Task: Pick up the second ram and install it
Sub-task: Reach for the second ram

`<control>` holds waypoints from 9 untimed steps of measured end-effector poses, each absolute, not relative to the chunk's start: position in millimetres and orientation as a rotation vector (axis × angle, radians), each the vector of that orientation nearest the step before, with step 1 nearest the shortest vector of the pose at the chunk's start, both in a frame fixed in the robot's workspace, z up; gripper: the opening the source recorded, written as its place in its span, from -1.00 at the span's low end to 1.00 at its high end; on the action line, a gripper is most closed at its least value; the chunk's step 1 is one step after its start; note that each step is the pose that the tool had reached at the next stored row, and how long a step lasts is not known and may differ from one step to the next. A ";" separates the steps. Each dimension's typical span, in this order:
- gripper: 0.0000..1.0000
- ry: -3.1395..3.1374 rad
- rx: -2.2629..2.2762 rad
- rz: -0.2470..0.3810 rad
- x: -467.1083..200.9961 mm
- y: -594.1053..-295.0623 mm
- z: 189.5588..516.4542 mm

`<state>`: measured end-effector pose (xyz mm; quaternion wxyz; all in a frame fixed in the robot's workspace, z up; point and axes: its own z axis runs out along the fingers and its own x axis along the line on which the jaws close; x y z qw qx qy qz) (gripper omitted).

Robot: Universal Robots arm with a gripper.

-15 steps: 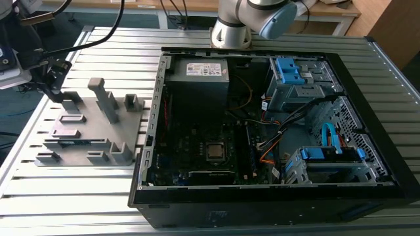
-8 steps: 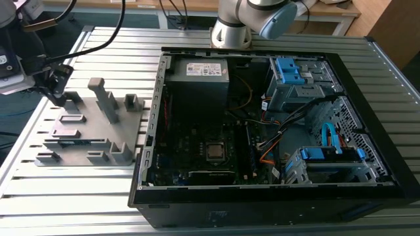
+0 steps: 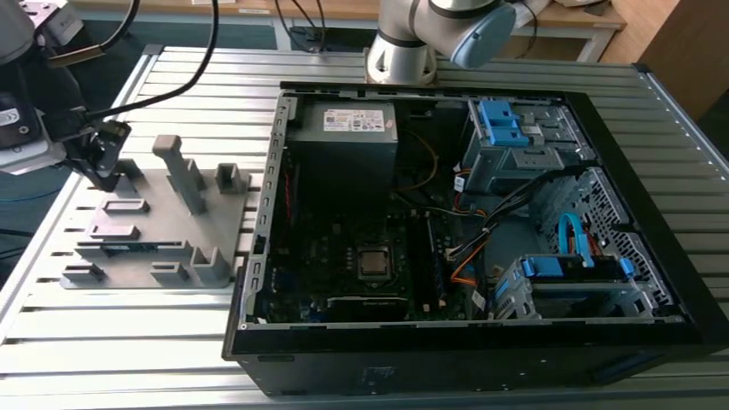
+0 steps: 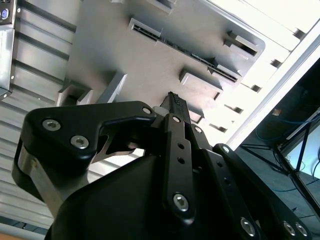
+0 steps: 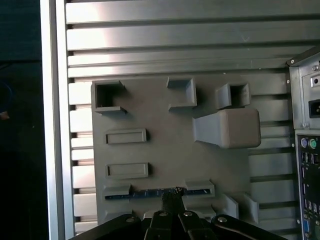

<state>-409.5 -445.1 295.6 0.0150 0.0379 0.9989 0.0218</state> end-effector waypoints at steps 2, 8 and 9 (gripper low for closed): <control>-0.80 3.109 0.118 0.068 -409.4 -445.5 293.3; -0.80 3.109 0.118 0.068 -409.4 -446.0 287.6; -0.80 3.109 0.118 0.068 -409.5 -446.0 286.8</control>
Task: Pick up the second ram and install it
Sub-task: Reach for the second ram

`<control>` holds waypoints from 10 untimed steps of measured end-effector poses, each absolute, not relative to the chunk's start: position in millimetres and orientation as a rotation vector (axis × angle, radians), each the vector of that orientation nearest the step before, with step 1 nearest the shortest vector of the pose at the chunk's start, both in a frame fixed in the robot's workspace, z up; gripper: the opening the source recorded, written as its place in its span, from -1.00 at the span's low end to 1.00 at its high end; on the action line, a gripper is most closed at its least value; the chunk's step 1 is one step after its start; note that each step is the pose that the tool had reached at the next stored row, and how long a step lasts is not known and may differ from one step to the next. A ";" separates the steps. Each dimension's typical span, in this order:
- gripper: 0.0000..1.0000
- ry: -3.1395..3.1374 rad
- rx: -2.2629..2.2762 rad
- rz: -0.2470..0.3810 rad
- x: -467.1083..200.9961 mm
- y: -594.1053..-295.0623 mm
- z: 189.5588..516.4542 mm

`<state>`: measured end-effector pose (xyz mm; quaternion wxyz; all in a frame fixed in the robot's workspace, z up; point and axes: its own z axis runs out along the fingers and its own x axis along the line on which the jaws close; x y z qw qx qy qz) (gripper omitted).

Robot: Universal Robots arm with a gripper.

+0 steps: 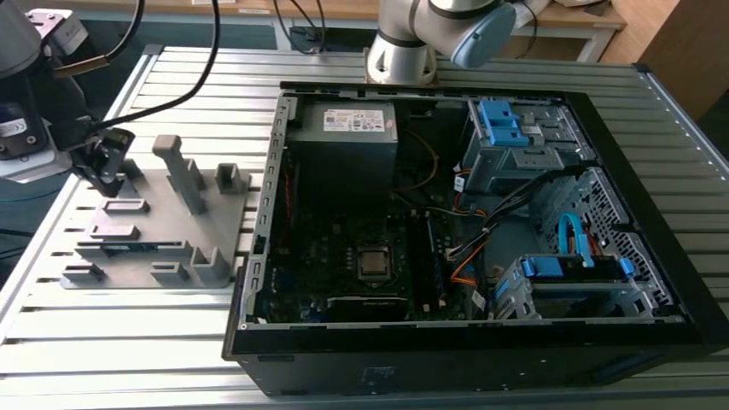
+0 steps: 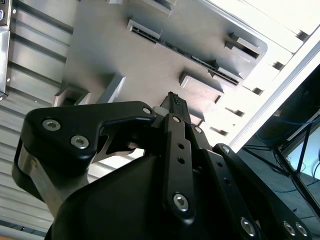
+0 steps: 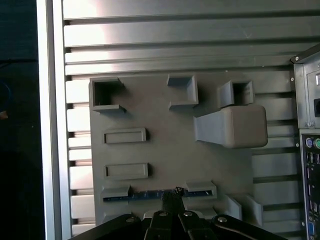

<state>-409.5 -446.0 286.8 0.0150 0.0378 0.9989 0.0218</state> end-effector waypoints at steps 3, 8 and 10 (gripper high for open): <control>-0.80 3.109 0.118 0.068 -409.4 -446.1 284.6; -0.80 3.109 0.118 0.068 -409.4 -446.5 280.9; -0.80 3.109 0.118 0.068 -409.4 -446.7 279.5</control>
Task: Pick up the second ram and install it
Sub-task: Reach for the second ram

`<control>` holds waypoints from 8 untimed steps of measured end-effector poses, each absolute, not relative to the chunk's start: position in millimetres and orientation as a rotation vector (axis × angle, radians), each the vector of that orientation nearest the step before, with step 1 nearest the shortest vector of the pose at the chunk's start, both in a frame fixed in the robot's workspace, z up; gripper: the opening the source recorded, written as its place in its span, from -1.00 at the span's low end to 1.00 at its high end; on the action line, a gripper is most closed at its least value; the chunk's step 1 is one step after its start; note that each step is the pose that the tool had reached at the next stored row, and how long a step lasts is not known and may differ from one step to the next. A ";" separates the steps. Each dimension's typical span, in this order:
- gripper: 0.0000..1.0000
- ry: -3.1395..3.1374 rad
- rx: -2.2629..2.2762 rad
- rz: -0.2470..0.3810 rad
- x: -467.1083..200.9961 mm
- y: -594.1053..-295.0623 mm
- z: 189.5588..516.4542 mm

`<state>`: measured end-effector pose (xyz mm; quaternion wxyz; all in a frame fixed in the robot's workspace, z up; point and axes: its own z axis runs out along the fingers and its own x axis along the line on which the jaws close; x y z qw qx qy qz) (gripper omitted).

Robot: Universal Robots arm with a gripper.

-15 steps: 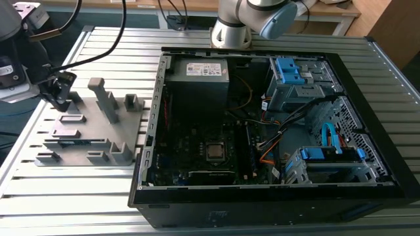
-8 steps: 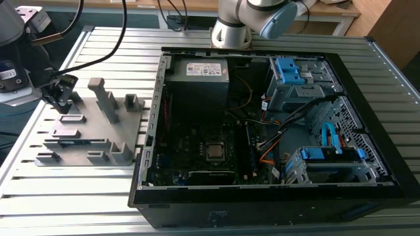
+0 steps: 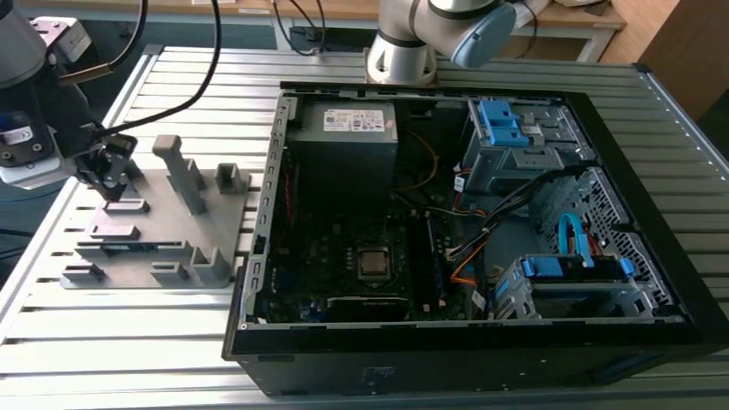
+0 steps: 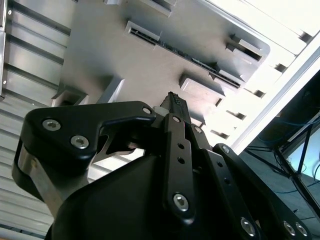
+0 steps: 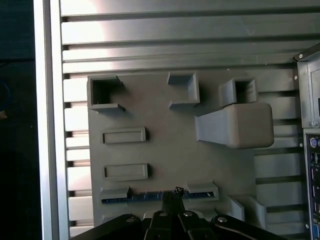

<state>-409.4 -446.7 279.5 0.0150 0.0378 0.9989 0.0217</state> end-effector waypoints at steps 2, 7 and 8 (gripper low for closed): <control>-0.80 3.109 0.118 0.068 -409.4 -446.8 278.1; -0.80 3.109 0.118 0.068 -409.4 -447.3 274.6; -0.80 3.109 0.118 0.068 -409.4 -447.5 273.7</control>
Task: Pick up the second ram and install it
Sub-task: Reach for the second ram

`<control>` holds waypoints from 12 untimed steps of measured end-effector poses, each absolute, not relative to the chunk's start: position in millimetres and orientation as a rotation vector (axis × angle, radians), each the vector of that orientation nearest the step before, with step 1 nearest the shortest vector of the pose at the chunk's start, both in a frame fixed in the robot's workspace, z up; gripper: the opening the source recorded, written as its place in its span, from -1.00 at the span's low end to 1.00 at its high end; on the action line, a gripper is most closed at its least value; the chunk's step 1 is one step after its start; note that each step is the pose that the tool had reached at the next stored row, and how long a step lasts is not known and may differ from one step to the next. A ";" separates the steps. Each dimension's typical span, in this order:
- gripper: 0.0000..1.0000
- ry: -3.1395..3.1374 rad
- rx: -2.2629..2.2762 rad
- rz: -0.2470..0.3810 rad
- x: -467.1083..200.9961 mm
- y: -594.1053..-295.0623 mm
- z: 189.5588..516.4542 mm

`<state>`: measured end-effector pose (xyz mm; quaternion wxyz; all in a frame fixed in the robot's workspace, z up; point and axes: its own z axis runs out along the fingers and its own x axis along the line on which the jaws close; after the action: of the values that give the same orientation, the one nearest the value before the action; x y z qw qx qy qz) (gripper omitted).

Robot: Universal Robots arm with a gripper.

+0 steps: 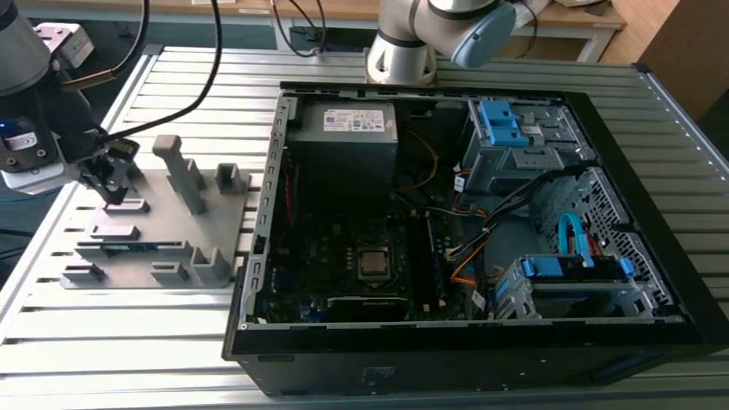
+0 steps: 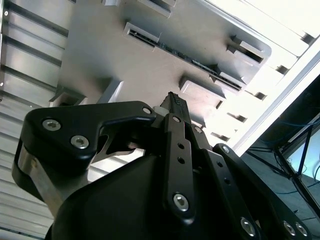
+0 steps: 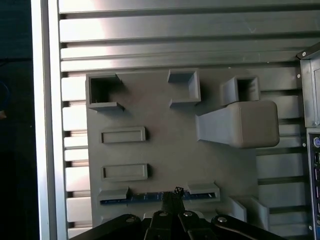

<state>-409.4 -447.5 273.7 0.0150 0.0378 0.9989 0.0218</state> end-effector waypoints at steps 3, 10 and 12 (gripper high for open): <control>-0.80 3.109 0.118 0.068 -409.4 -447.9 270.9; -0.80 3.109 0.118 0.068 -409.4 -449.4 264.6; -0.80 3.109 0.118 0.068 -409.4 -450.1 262.6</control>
<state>-409.4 -450.1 262.6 0.0149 0.0378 0.9989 0.0217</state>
